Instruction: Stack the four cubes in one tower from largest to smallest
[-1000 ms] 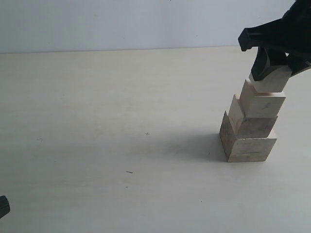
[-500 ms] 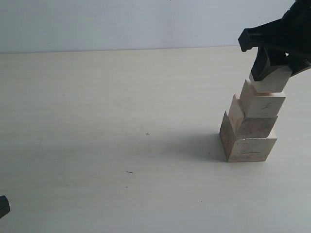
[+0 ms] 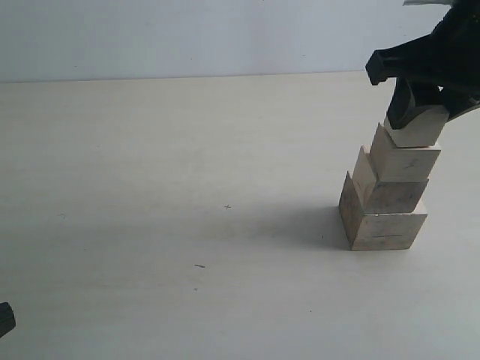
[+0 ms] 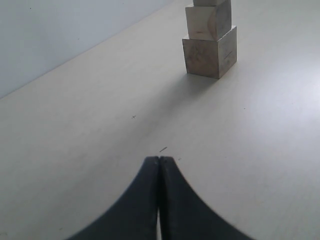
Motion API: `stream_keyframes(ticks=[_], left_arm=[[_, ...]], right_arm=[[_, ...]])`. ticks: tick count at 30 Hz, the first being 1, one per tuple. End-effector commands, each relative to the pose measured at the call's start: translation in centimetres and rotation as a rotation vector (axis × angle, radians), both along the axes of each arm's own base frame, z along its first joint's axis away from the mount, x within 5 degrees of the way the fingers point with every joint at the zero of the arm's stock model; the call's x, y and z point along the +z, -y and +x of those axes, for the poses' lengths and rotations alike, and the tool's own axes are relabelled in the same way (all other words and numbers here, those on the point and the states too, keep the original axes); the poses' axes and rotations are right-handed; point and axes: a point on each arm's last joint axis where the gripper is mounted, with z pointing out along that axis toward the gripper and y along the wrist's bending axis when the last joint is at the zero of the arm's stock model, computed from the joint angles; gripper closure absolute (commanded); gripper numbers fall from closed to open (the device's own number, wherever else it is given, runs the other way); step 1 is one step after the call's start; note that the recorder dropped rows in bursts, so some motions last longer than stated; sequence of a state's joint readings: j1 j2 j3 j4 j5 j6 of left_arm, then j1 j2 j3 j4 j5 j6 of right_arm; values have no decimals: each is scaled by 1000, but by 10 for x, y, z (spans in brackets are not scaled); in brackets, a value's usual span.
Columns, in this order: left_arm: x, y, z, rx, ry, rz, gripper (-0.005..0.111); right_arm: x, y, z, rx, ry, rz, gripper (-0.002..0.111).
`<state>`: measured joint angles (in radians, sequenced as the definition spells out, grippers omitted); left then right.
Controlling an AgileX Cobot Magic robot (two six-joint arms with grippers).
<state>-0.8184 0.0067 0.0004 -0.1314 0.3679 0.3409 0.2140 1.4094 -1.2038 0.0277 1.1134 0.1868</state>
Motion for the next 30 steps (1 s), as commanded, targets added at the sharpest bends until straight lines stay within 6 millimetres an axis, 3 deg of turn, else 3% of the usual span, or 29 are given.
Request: stream_keyframes(ticks=[1, 8, 11, 23, 30], left_arm=[[1, 0, 0, 3, 5, -13, 107], [1, 0, 0, 3, 5, -13, 107], [1, 0, 0, 3, 5, -13, 107], [1, 0, 0, 3, 5, -13, 107], [1, 0, 0, 3, 5, -13, 107]], right_arm=[[-1, 2, 1, 5, 4, -12, 83], [-1, 2, 1, 5, 4, -12, 55], [-1, 2, 1, 5, 4, -12, 48], [5, 2, 2, 4, 64, 0, 44], [33, 5, -11, 2, 229, 33, 44]])
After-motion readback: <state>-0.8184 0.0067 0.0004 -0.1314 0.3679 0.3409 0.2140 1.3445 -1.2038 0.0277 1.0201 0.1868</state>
